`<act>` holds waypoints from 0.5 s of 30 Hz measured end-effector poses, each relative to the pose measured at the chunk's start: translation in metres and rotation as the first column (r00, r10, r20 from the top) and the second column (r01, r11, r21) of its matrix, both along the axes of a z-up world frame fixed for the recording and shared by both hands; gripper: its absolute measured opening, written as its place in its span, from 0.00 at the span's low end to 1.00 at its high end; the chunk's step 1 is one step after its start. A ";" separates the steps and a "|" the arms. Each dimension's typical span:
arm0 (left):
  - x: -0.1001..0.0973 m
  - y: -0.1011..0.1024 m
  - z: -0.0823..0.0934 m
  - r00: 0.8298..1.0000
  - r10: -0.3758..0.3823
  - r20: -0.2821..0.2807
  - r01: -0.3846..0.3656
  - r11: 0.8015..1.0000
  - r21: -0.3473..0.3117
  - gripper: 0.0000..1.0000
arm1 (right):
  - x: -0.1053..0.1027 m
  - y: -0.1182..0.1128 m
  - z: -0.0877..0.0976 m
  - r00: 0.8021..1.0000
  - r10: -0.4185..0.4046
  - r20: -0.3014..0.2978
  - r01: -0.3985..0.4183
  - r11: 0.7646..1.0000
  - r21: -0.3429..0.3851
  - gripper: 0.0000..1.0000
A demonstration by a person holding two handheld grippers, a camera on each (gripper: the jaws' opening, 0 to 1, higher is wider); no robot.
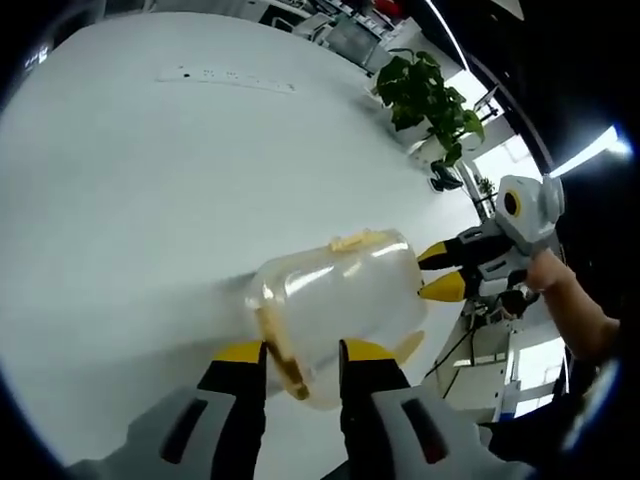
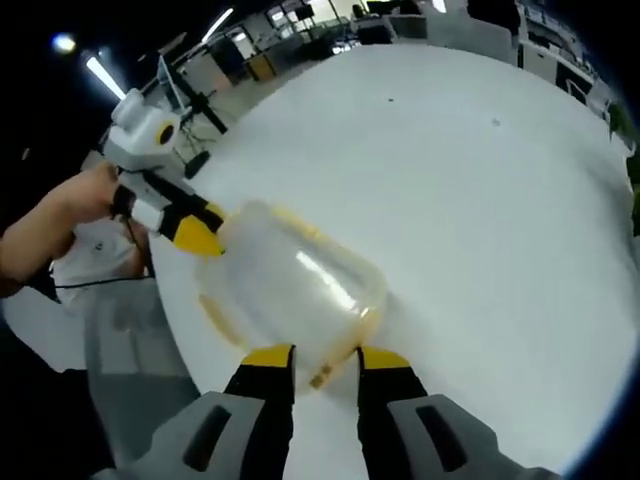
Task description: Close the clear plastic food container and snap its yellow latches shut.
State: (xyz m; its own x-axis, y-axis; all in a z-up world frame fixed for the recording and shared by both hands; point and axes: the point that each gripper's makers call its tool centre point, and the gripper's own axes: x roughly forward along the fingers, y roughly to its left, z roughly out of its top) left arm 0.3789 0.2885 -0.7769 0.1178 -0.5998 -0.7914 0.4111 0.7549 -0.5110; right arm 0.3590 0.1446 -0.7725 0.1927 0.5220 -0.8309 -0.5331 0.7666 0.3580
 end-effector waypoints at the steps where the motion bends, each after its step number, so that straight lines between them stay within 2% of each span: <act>1: 0.001 -0.001 0.001 0.999 -0.014 0.040 0.014 1.000 0.018 0.27 | 0.000 0.000 0.000 1.000 0.003 0.006 -0.003 1.000 -0.002 0.22; 3: 0.003 -0.001 0.003 0.992 -0.056 0.113 0.051 0.997 0.050 0.28 | -0.002 0.002 0.000 1.000 0.026 0.014 -0.026 1.000 -0.009 0.23; 4: 0.001 0.000 0.005 0.983 -0.103 0.155 0.091 0.992 0.081 0.28 | 0.000 0.003 0.000 0.998 0.055 0.024 -0.054 0.998 -0.020 0.23; 6: 0.002 -0.001 0.007 0.972 -0.116 0.206 0.095 0.989 0.111 0.28 | 0.004 0.003 0.001 0.993 0.103 0.066 -0.099 0.994 -0.050 0.24; 7: 0.002 -0.001 0.007 0.966 -0.131 0.223 0.105 0.987 0.125 0.29 | 0.001 0.004 0.002 0.993 0.101 0.066 -0.097 0.994 -0.056 0.25; 10: 0.006 -0.002 0.011 0.932 -0.207 0.297 0.159 0.971 0.180 0.30 | 0.005 0.005 0.003 0.988 0.130 0.084 -0.123 0.989 -0.083 0.25; 11: 0.008 -0.003 0.014 0.894 -0.279 0.350 0.205 0.950 0.234 0.30 | 0.003 0.004 0.003 0.986 0.137 0.092 -0.129 0.988 -0.090 0.25; 12: 0.009 -0.004 0.015 0.876 -0.306 0.373 0.216 0.940 0.264 0.31 | 0.005 0.005 0.004 0.984 0.145 0.101 -0.136 0.986 -0.094 0.25; 13: 0.010 -0.005 0.017 0.847 -0.353 0.397 0.238 0.920 0.311 0.32 | 0.004 0.005 0.004 0.983 0.148 0.108 -0.137 0.986 -0.098 0.26; 14: 0.010 -0.006 0.019 0.827 -0.382 0.413 0.251 0.908 0.337 0.33 | 0.005 0.005 0.004 0.982 0.152 0.112 -0.141 0.985 -0.104 0.26; 15: 0.010 -0.011 0.022 0.788 -0.429 0.442 0.285 0.890 0.356 0.32 | 0.004 0.004 0.005 0.977 0.171 0.125 -0.157 0.981 -0.118 0.26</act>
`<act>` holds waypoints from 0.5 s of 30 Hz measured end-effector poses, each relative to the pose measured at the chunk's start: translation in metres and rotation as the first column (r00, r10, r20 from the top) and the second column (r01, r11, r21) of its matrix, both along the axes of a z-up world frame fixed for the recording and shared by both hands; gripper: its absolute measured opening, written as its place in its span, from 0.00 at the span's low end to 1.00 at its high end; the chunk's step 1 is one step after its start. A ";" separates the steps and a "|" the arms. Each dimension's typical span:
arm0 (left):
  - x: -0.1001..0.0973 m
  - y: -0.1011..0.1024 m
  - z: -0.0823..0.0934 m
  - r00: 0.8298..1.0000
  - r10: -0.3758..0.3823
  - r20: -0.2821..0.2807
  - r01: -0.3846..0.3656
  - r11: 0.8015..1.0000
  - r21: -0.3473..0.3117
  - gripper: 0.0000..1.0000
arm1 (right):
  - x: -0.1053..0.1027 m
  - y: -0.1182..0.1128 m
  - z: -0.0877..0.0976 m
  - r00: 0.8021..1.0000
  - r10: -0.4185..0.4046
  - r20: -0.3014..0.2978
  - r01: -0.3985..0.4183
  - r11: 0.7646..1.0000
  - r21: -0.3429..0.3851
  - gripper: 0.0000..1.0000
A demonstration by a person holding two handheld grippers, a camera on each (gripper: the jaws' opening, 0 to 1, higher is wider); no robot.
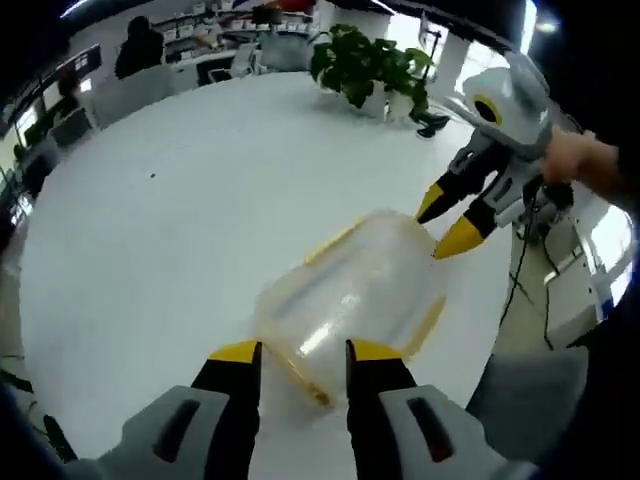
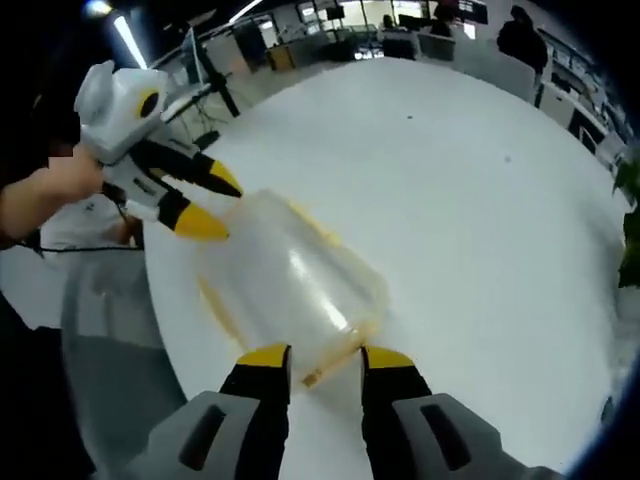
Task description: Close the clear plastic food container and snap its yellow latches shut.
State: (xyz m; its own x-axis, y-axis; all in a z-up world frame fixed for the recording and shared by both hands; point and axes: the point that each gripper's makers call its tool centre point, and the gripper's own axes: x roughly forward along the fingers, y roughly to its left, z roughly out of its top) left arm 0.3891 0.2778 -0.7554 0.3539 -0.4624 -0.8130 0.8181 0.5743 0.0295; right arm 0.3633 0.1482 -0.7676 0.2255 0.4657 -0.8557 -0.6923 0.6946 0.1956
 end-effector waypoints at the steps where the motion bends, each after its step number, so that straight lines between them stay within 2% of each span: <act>1: -0.002 -0.003 0.000 0.999 -0.039 0.010 0.039 0.999 0.004 0.28 | 0.001 0.001 0.000 1.000 0.023 0.003 -0.023 1.000 -0.010 0.26; 3: -0.005 -0.006 -0.001 0.999 -0.023 -0.029 0.023 1.000 -0.016 0.25 | 0.000 -0.001 0.001 0.996 0.089 0.011 -0.088 0.995 -0.044 0.26; 4: -0.003 -0.006 0.001 0.999 -0.022 -0.026 0.022 1.000 -0.021 0.26 | -0.001 -0.001 0.002 0.992 0.124 0.030 -0.122 0.991 -0.060 0.27; 5: -0.001 -0.010 0.007 0.999 -0.042 -0.015 0.041 0.998 -0.053 0.26 | 0.001 -0.002 0.003 0.985 0.167 0.051 -0.162 0.983 -0.087 0.28; 6: 0.000 -0.014 0.011 0.998 -0.058 -0.010 0.057 0.995 -0.082 0.26 | 0.001 -0.004 0.004 0.983 0.176 0.058 -0.170 0.981 -0.093 0.28; 8: 0.001 -0.018 0.018 0.997 -0.080 -0.015 0.078 0.991 -0.111 0.26 | 0.003 0.001 0.010 0.982 0.178 0.067 -0.174 0.983 -0.056 0.28; 10: 0.002 -0.026 0.026 0.989 -0.144 0.015 0.145 0.980 -0.138 0.27 | 0.010 0.005 0.018 0.982 0.172 0.080 -0.170 0.985 -0.020 0.28; 11: 0.000 -0.032 0.028 0.981 -0.192 0.016 0.192 0.968 -0.159 0.29 | 0.015 0.009 0.023 0.980 0.175 0.096 -0.176 0.984 0.000 0.27; 13: 0.000 -0.033 0.027 0.978 -0.206 0.011 0.205 0.967 -0.149 0.32 | 0.017 0.013 0.028 0.979 0.179 0.102 -0.181 0.983 0.018 0.27; 15: -0.006 -0.039 0.026 0.958 -0.286 0.018 0.286 0.947 -0.146 0.32 | 0.019 0.021 0.032 0.971 0.206 0.122 -0.213 0.976 0.043 0.27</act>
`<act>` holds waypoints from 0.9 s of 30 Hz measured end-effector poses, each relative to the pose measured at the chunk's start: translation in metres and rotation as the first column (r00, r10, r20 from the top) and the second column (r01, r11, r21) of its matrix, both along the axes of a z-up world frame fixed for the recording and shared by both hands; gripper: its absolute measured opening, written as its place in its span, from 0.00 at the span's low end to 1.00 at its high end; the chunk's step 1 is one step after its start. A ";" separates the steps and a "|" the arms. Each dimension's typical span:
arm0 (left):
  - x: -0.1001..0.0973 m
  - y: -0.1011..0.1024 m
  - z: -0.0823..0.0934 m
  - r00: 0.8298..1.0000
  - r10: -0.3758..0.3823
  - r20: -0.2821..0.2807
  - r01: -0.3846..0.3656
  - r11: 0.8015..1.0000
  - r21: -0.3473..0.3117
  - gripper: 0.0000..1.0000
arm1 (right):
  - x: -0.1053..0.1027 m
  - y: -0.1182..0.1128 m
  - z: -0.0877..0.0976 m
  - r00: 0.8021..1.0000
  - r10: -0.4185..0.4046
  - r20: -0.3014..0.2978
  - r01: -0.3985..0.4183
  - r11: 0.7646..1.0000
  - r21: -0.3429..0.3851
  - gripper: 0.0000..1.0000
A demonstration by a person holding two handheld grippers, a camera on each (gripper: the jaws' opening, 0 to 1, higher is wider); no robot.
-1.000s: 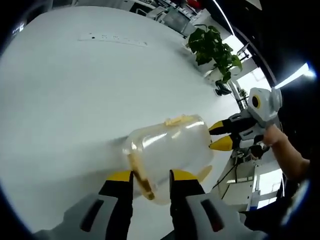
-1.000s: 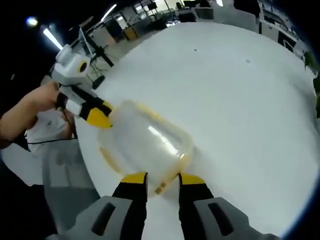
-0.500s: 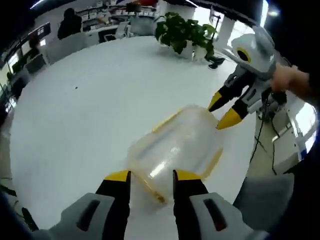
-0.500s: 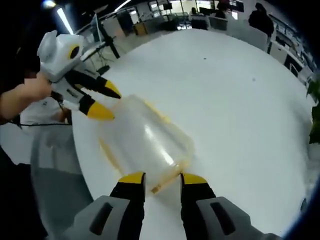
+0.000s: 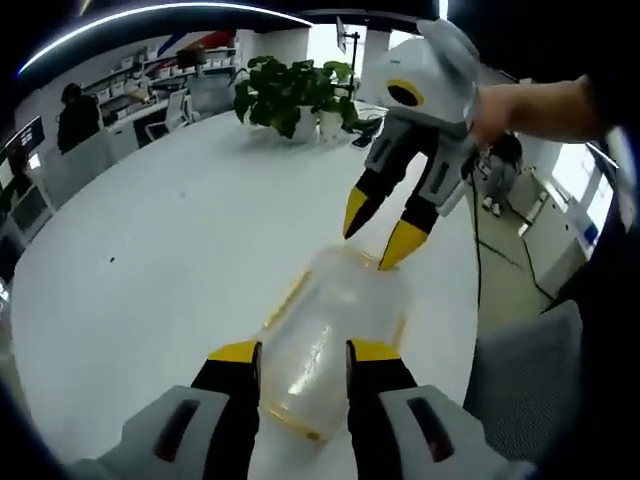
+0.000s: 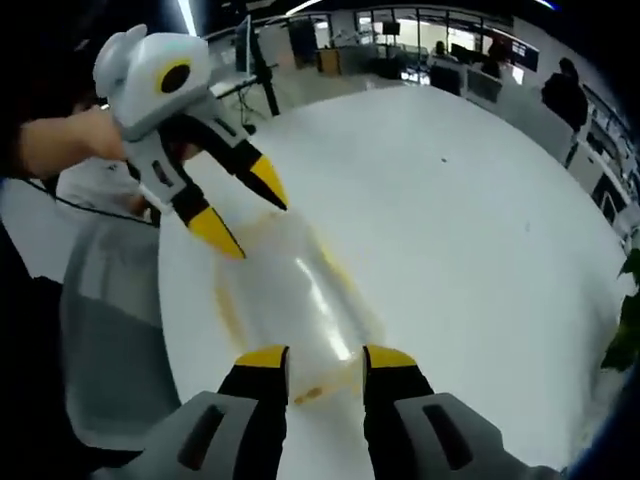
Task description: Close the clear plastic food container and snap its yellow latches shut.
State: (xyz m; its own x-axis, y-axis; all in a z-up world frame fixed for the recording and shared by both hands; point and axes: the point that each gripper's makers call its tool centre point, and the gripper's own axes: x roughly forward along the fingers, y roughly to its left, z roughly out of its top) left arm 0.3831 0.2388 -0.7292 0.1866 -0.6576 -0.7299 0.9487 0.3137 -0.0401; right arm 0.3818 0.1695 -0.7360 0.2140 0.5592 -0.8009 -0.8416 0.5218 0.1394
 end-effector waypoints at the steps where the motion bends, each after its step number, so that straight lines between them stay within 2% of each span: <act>1: -0.002 0.000 -0.002 1.000 -0.018 0.002 0.018 1.000 0.019 0.32 | -0.001 0.003 0.000 1.000 0.016 0.000 -0.016 1.000 0.008 0.27; 3: -0.008 -0.002 -0.006 0.997 -0.077 0.016 0.077 0.996 0.047 0.32 | -0.002 0.009 0.000 0.999 0.047 0.006 -0.047 0.999 0.014 0.27; 9: -0.016 -0.012 -0.010 0.990 -0.136 0.022 0.134 0.989 0.056 0.31 | -0.007 0.023 -0.002 0.994 0.107 0.017 -0.108 0.994 0.022 0.27; 14: -0.015 -0.016 -0.012 0.991 -0.136 0.013 0.135 0.990 0.050 0.30 | -0.011 0.035 -0.007 0.985 0.171 0.032 -0.171 0.985 0.016 0.26; 27: -0.018 -0.019 -0.018 0.985 -0.170 0.000 0.169 0.984 0.062 0.30 | -0.005 0.042 -0.011 0.975 0.217 0.051 -0.217 0.976 -0.012 0.25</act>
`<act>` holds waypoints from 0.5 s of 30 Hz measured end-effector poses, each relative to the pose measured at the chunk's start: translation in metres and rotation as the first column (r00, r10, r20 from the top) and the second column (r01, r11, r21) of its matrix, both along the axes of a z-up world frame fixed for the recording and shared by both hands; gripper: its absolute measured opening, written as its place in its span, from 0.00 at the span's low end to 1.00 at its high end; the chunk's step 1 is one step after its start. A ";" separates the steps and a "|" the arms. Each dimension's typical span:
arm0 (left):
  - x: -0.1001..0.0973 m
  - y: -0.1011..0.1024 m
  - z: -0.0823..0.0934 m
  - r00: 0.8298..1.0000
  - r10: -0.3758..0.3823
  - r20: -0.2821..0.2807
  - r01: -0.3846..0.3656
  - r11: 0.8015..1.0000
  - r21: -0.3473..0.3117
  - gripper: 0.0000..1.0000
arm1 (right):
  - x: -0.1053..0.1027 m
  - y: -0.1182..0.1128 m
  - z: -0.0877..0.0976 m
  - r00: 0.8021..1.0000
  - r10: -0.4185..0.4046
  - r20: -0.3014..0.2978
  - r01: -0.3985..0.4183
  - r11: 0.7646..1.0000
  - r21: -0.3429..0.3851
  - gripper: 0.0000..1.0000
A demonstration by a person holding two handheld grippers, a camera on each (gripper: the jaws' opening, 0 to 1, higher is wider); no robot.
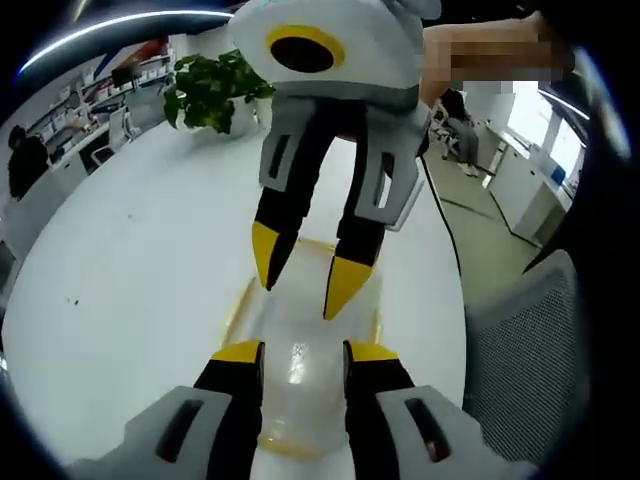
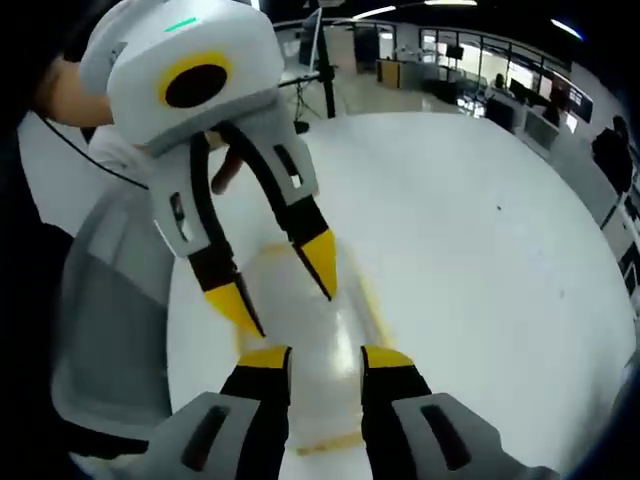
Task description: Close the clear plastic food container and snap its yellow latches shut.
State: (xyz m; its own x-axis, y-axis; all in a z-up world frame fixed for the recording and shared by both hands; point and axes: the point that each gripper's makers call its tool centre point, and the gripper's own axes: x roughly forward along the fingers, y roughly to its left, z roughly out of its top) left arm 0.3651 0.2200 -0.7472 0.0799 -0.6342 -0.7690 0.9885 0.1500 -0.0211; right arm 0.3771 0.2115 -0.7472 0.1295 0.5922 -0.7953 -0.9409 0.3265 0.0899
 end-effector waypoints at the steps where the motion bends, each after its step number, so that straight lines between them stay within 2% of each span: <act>1: -0.001 0.000 -0.001 1.000 -0.004 0.000 0.004 1.000 0.005 0.30 | 0.001 0.001 0.000 1.000 0.001 -0.001 -0.001 1.000 0.000 0.26; 10: -0.012 0.002 -0.010 0.998 -0.058 0.012 0.058 0.997 0.057 0.31 | 0.008 0.004 -0.001 1.000 0.012 -0.004 -0.012 1.000 -0.009 0.26; 15: -0.014 0.001 -0.007 0.997 -0.071 0.042 0.068 0.996 0.058 0.32 | 0.017 0.004 -0.002 1.000 0.018 0.022 -0.018 1.000 -0.019 0.34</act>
